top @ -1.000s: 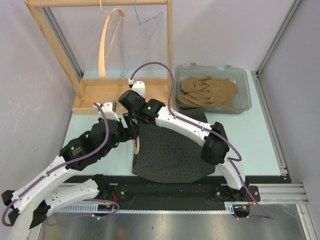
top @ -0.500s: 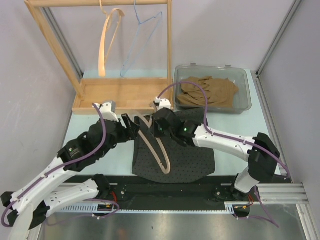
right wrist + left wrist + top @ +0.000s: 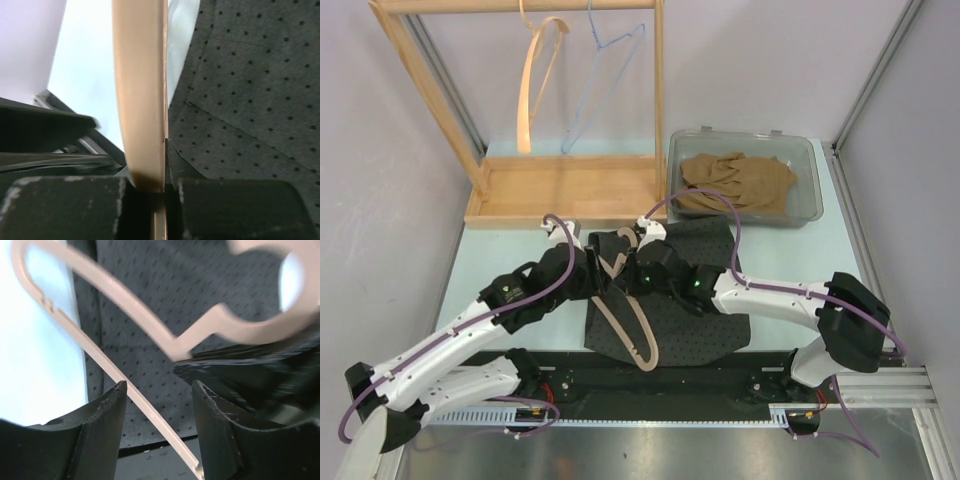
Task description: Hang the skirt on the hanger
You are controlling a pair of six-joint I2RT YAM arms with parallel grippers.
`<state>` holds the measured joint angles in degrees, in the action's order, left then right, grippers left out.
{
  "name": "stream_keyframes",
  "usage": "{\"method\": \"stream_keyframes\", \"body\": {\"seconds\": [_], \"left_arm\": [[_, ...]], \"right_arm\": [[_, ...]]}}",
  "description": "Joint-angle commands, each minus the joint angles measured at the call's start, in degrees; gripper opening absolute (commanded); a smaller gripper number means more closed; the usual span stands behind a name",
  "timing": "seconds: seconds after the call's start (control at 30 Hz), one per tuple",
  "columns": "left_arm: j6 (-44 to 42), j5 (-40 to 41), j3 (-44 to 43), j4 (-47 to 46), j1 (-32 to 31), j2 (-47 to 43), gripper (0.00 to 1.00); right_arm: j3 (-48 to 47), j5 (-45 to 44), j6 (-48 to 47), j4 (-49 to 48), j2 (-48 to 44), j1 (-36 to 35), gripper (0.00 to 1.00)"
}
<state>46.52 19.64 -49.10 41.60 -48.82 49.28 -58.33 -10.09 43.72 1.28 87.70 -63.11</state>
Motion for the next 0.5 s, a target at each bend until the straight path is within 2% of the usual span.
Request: {"method": "stream_keyframes", "body": {"seconds": [0.0,0.27,0.4,0.47], "left_arm": [[3.57,-5.75,5.23,-1.88,1.97,-0.76,0.57],[7.00,-6.98,12.09,-5.21,4.25,-2.16,0.52],[7.53,-7.68,14.12,-8.37,5.92,-2.78,0.50],[7.36,-8.56,14.47,-8.82,6.54,-2.00,0.50]], "right_arm": [[1.71,-0.19,7.41,-6.81,0.72,-0.17,0.00],[9.98,0.33,16.21,-21.48,6.33,-1.13,0.00],[11.92,-2.03,19.11,-30.44,8.97,-2.10,0.00],[11.92,-4.40,19.82,-31.25,9.68,-2.37,0.00]]}}
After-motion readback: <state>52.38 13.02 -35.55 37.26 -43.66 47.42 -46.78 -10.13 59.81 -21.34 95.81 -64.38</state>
